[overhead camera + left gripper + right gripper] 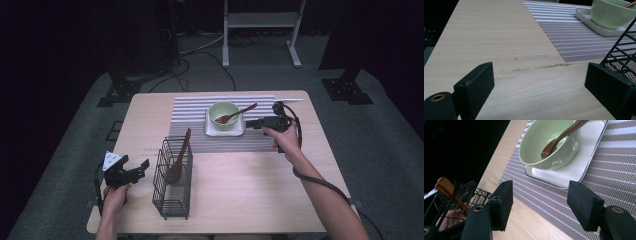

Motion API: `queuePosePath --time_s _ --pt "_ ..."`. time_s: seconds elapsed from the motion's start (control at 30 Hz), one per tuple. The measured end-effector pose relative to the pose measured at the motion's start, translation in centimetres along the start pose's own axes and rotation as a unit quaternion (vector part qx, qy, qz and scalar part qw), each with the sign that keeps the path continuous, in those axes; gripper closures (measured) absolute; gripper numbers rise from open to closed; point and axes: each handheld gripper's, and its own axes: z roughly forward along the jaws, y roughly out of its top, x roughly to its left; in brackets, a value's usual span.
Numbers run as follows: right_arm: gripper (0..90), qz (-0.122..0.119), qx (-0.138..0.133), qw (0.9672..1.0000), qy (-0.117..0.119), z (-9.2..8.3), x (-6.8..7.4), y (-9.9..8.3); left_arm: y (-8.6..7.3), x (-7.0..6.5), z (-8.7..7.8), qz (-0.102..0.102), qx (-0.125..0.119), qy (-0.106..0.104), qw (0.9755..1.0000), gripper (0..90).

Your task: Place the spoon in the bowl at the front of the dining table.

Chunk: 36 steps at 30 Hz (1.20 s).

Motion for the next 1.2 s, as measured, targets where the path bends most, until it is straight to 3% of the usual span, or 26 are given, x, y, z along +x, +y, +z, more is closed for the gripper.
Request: queuePosePath --time_s 0.57,1.2 --pt "35.0 -0.010 0.014 0.9997 0.016 -0.5 0.5 -1.6 0.0 0.0 0.0 0.001 0.000 0.001 1.0000 8.1" --pt "34.1 -0.026 0.047 0.9980 0.033 0.0 1.3 -3.5 0.0 0.0 0.0 0.002 0.001 0.001 1.0000 8.1"
